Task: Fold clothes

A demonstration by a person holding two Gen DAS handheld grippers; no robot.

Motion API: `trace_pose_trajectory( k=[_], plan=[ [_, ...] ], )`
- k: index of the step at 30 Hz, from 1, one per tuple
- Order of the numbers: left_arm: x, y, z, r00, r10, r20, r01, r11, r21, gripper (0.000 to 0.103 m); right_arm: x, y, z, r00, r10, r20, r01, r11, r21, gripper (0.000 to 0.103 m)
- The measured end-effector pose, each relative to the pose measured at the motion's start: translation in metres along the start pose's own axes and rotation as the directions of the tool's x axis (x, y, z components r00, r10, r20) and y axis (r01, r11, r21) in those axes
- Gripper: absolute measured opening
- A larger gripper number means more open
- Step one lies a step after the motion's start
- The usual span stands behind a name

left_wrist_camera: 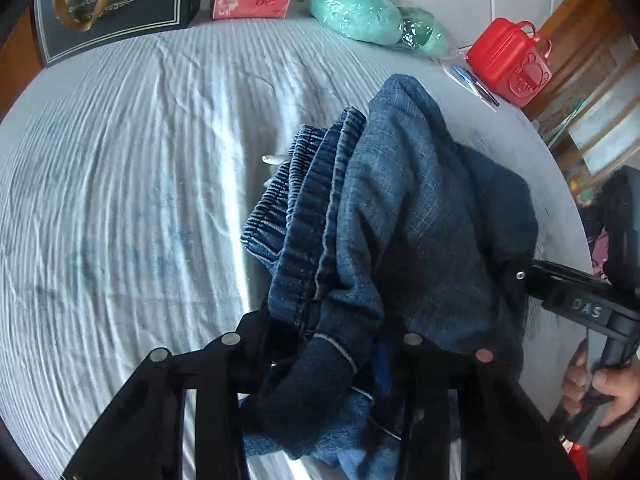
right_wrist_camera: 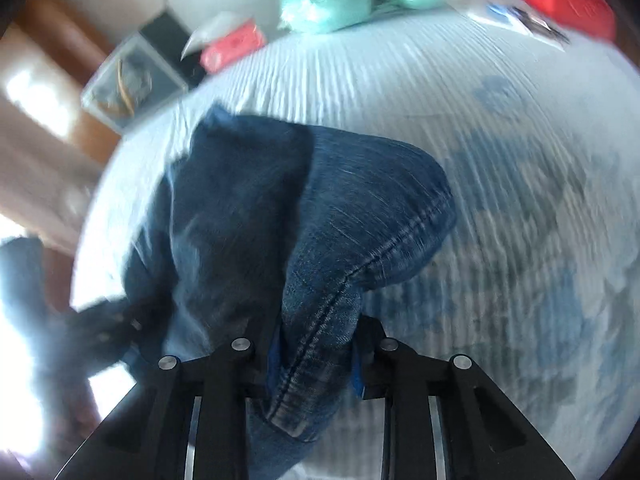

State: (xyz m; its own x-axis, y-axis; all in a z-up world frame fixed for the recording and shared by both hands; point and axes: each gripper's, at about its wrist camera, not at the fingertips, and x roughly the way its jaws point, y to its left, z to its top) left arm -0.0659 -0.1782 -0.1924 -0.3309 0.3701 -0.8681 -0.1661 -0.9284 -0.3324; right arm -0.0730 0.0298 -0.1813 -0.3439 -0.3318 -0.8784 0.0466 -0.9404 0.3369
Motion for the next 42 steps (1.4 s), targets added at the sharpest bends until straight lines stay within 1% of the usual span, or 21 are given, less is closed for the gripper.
trace_pose_trajectory(
  k=[2, 5, 7, 10, 13, 16, 19, 22, 23, 26, 29, 31, 34, 35, 36, 37, 38, 39, 40, 41, 42],
  plan=[
    [-0.001, 0.001, 0.000, 1.000, -0.001, 0.009, 0.001, 1.000, -0.018, 0.038, 0.001, -0.004, 0.002, 1.000, 0.021, -0.006, -0.020, 1.000, 0.011, 0.025],
    [-0.014, -0.009, -0.003, 0.999, 0.023, 0.038, -0.022, 0.999, -0.025, 0.030, -0.010, -0.006, 0.004, 0.998, 0.056, 0.009, -0.056, 0.998, 0.011, 0.022],
    [-0.032, -0.010, -0.005, 0.998, 0.004, 0.063, -0.001, 0.999, -0.053, 0.027, -0.028, -0.006, 0.005, 0.995, 0.088, 0.044, -0.088, 0.996, -0.001, 0.022],
    [-0.064, -0.013, -0.004, 0.992, -0.023, 0.123, 0.034, 0.996, -0.086, 0.027, -0.061, -0.002, 0.016, 0.983, 0.156, 0.096, -0.152, 0.987, -0.043, 0.022],
    [-0.102, -0.014, 0.001, 0.978, -0.007, 0.210, 0.033, 0.992, -0.120, 0.027, -0.096, 0.016, 0.036, 0.965, 0.224, 0.133, -0.202, 0.966, -0.160, 0.022],
    [-0.142, -0.002, 0.007, 0.958, 0.042, 0.284, 0.008, 0.985, -0.172, 0.027, -0.112, 0.048, 0.062, 0.939, 0.320, 0.128, -0.274, 0.918, -0.287, 0.022],
    [-0.184, 0.027, 0.014, 0.937, 0.111, 0.331, -0.042, 0.977, -0.211, 0.027, -0.110, 0.095, 0.091, 0.913, 0.396, 0.101, -0.336, 0.869, -0.364, 0.022],
    [-0.226, 0.068, 0.030, 0.902, 0.215, 0.374, -0.126, 0.961, -0.247, 0.027, -0.096, 0.154, 0.118, 0.881, 0.469, 0.065, -0.407, 0.821, -0.399, 0.022],
    [-0.240, 0.086, 0.036, 0.891, 0.241, 0.385, -0.147, 0.955, -0.258, 0.027, -0.089, 0.176, 0.127, 0.868, 0.493, 0.053, -0.432, 0.804, -0.408, 0.022],
    [-0.270, 0.148, 0.053, 0.869, 0.299, 0.394, -0.195, 0.939, -0.283, 0.028, -0.063, 0.244, 0.152, 0.833, 0.552, 0.022, -0.491, 0.758, -0.430, 0.022],
    [-0.282, 0.217, 0.072, 0.858, 0.345, 0.381, -0.234, 0.922, -0.308, 0.028, -0.027, 0.305, 0.172, 0.817, 0.577, 0.006, -0.514, 0.733, -0.445, 0.022],
    [-0.280, 0.260, 0.084, 0.859, 0.364, 0.360, -0.251, 0.912, -0.324, 0.028, 0.004, 0.338, 0.182, 0.821, 0.571, -0.002, -0.511, 0.733, -0.449, 0.022],
    [-0.253, 0.322, 0.101, 0.882, 0.360, 0.304, -0.249, 0.904, -0.347, 0.030, 0.058, 0.372, 0.195, 0.840, 0.542, -0.026, -0.501, 0.757, -0.419, 0.022],
    [-0.241, 0.342, 0.103, 0.889, 0.363, 0.280, -0.256, 0.900, -0.353, 0.030, 0.077, 0.379, 0.199, 0.850, 0.525, -0.037, -0.493, 0.770, -0.405, 0.024],
    [-0.227, 0.358, 0.105, 0.893, 0.374, 0.249, -0.276, 0.894, -0.353, 0.036, 0.097, 0.383, 0.200, 0.871, 0.488, -0.050, -0.466, 0.791, -0.397, 0.026],
    [-0.209, 0.374, 0.106, 0.898, 0.389, 0.203, -0.301, 0.883, -0.359, 0.038, 0.117, 0.385, 0.200, 0.896, 0.438, -0.066, -0.427, 0.816, -0.389, 0.029],
    [-0.189, 0.390, 0.106, 0.905, 0.399, 0.147, -0.324, 0.871, -0.369, 0.038, 0.138, 0.388, 0.200, 0.919, 0.387, -0.082, -0.387, 0.839, -0.383, 0.038],
    [-0.172, 0.402, 0.105, 0.910, 0.403, 0.100, -0.340, 0.863, -0.374, 0.039, 0.157, 0.389, 0.199, 0.940, 0.326, -0.095, -0.338, 0.863, -0.376, 0.053],
    [-0.160, 0.410, 0.104, 0.912, 0.405, 0.068, -0.352, 0.856, -0.378, 0.042, 0.176, 0.388, 0.196, 0.960, 0.259, -0.108, -0.281, 0.886, -0.368, 0.058],
    [-0.151, 0.414, 0.102, 0.910, 0.411, 0.051, -0.363, 0.851, -0.378, 0.049, 0.191, 0.387, 0.194, 0.973, 0.199, -0.114, -0.227, 0.901, -0.369, 0.062],
    [-0.147, 0.416, 0.101, 0.905, 0.422, 0.050, -0.375, 0.848, -0.375, 0.065, 0.199, 0.386, 0.191, 0.980, 0.160, -0.119, -0.194, 0.906, -0.377, 0.064]
  ],
)
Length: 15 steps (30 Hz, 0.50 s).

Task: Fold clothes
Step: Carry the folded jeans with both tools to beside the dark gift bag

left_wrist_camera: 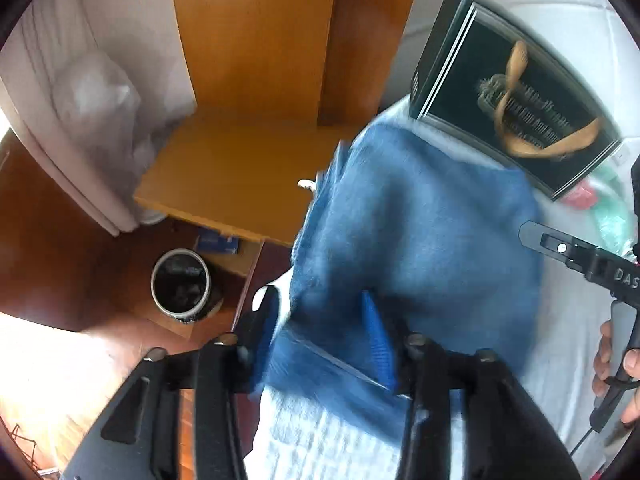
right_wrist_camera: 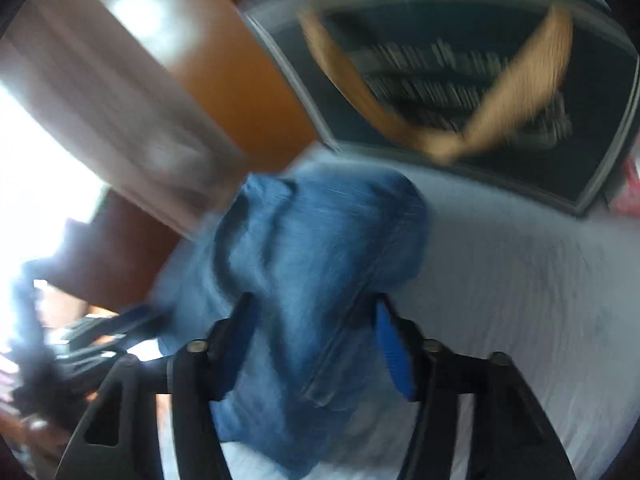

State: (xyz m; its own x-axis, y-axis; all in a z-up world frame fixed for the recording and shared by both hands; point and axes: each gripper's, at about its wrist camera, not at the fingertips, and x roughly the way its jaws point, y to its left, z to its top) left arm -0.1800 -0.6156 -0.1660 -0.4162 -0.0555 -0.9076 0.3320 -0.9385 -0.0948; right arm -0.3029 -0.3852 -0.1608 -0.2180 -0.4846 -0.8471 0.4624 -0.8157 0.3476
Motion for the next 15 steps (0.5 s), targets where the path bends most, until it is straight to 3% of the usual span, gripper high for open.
trace_pose_trajectory(
  k=[1, 3, 6, 11, 15],
  plan=[
    [0.002, -0.001, -0.001, 1.000, 0.018, 0.011, -0.018, 1.000, 0.012, 0.078, 0.006, -0.001, -0.002, 1.000, -0.022, -0.017, 0.022, 1.000, -0.006, 0.068],
    [-0.005, -0.004, -0.003, 0.998, 0.046, 0.043, -0.048, 0.998, 0.042, 0.086, 0.003, 0.000, -0.003, 0.999, -0.052, -0.010, 0.052, 0.998, -0.024, 0.089],
    [-0.024, -0.003, -0.001, 0.994, 0.074, 0.082, -0.079, 0.995, 0.059, 0.091, -0.015, 0.004, -0.007, 0.996, -0.080, 0.028, 0.082, 0.995, -0.049, 0.103],
    [-0.073, -0.019, -0.008, 0.984, 0.076, 0.160, -0.092, 0.991, 0.095, 0.091, -0.063, 0.014, -0.037, 0.988, -0.102, 0.118, 0.113, 0.990, -0.088, 0.103],
    [-0.115, -0.046, -0.025, 0.963, 0.087, 0.256, -0.116, 0.988, 0.098, 0.091, -0.089, 0.017, -0.065, 0.976, -0.152, 0.158, 0.169, 0.981, -0.095, 0.103]
  ],
)
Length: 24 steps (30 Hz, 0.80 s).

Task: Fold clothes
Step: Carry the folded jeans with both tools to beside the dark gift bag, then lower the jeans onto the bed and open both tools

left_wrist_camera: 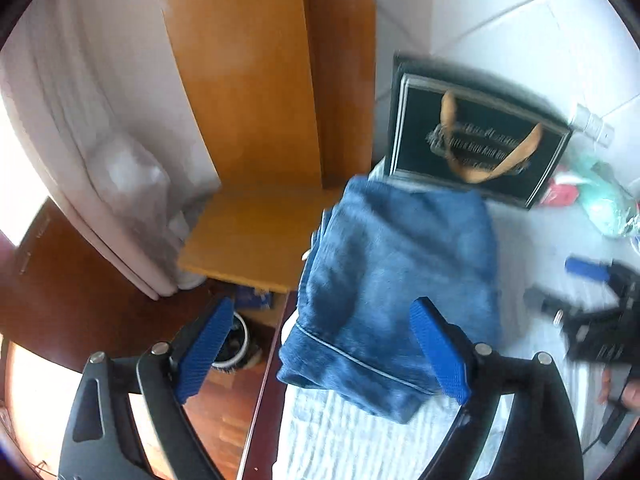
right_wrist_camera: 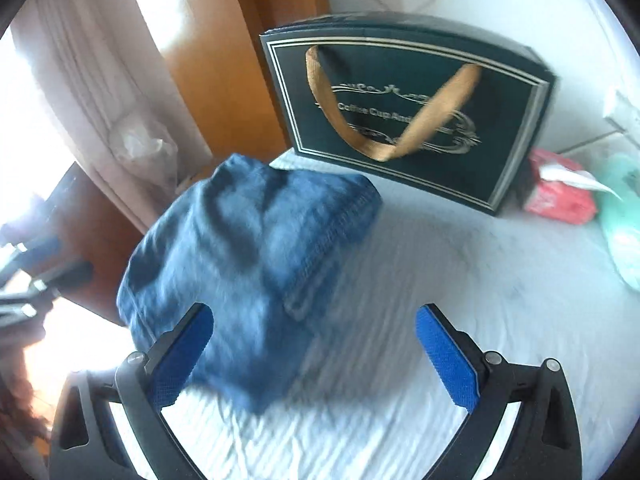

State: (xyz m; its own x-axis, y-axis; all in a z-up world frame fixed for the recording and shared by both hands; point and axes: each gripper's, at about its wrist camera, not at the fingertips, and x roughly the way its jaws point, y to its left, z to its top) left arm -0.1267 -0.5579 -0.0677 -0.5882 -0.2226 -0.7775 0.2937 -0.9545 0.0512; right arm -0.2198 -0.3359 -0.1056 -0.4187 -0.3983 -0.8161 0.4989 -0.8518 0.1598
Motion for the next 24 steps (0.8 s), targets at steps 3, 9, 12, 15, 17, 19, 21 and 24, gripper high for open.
trace_pose_trajectory(
  k=[3, 9, 12, 15, 17, 19, 21, 24],
  plan=[
    [-0.004, -0.008, -0.004, 0.995, -0.092, -0.041, 0.091, 0.996, -0.026, 0.091, -0.015, 0.004, -0.014, 0.999, -0.031, 0.025, 0.031, 1.000, 0.004, 0.103],
    [0.012, -0.022, -0.012, 0.985, -0.093, -0.144, 0.096, 0.995, 0.013, 0.091, -0.031, 0.011, -0.032, 0.998, -0.045, 0.052, 0.042, 0.997, 0.067, 0.103],
    [0.014, -0.027, -0.011, 0.983, -0.101, -0.154, 0.108, 0.993, 0.037, 0.091, -0.036, 0.012, -0.032, 0.997, -0.058, 0.051, 0.052, 0.993, 0.109, 0.103],
    [0.016, -0.030, -0.010, 0.986, -0.080, -0.150, 0.092, 0.993, 0.079, 0.091, -0.036, 0.009, -0.030, 0.997, -0.055, 0.048, 0.047, 0.987, 0.151, 0.103],
    [0.016, -0.031, -0.010, 0.986, -0.075, -0.151, 0.089, 0.992, 0.092, 0.091, -0.033, 0.013, -0.029, 0.997, -0.062, 0.045, 0.055, 0.987, 0.148, 0.103],
    [0.018, -0.031, -0.011, 0.984, -0.077, -0.158, 0.093, 0.991, 0.099, 0.091, -0.030, 0.017, -0.026, 0.997, -0.071, 0.040, 0.065, 0.988, 0.137, 0.103],
    [0.019, -0.031, -0.011, 0.983, -0.082, -0.163, 0.100, 0.990, 0.104, 0.091, -0.028, 0.020, -0.024, 0.997, -0.072, 0.039, 0.066, 0.988, 0.136, 0.103],
    [0.020, -0.030, -0.011, 0.982, -0.089, -0.164, 0.106, 0.989, 0.102, 0.091, -0.026, 0.023, -0.021, 0.997, -0.071, 0.036, 0.065, 0.989, 0.136, 0.103]
  ],
)
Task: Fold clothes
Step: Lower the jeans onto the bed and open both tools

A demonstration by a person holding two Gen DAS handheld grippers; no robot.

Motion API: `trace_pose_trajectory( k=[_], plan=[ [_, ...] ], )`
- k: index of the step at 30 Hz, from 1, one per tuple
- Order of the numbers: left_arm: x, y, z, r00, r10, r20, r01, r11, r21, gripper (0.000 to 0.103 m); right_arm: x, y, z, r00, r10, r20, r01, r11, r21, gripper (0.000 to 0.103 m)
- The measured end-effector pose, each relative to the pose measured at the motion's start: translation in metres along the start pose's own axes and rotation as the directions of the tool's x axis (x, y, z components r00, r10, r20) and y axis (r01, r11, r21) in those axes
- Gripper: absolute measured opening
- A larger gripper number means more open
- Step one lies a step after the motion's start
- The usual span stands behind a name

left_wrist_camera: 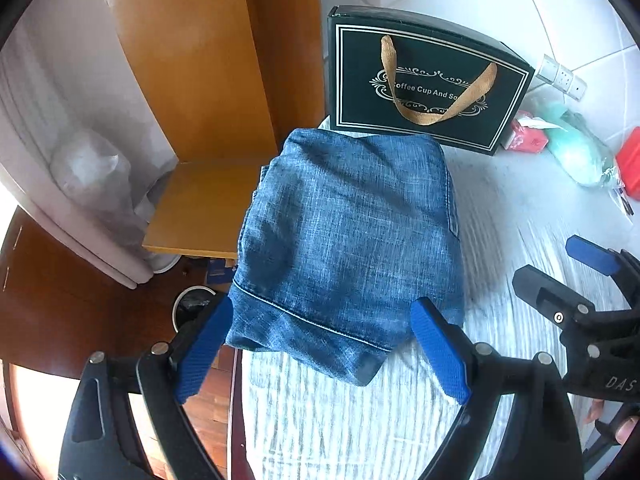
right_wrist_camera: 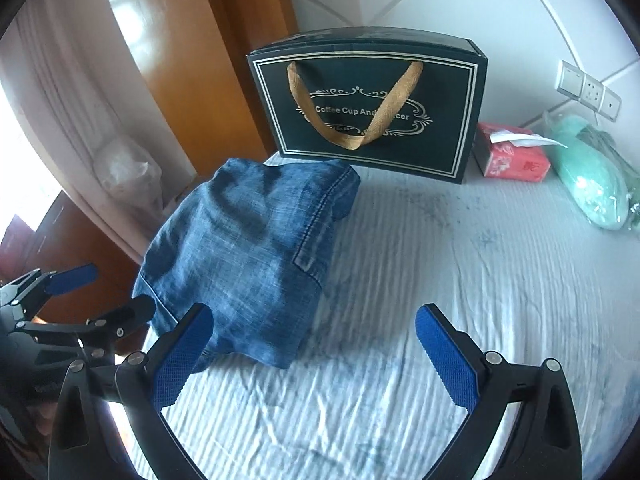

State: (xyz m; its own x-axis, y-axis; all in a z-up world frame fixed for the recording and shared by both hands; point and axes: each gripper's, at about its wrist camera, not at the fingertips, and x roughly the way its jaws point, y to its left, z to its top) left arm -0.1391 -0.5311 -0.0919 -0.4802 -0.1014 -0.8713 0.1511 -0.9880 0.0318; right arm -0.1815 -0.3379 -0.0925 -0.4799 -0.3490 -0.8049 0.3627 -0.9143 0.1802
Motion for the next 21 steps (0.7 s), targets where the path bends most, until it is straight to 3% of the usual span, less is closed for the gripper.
trace_pose_trajectory(
  k=[21],
  plan=[
    [-0.0015, -0.0044, -0.0054, 1.000, -0.015, -0.002, 0.015, 1.000, -0.027, 0.091, -0.0017, -0.0040, -0.0018, 1.000, -0.011, -0.008, 0.011, 1.000, -0.001, 0.103]
  ],
)
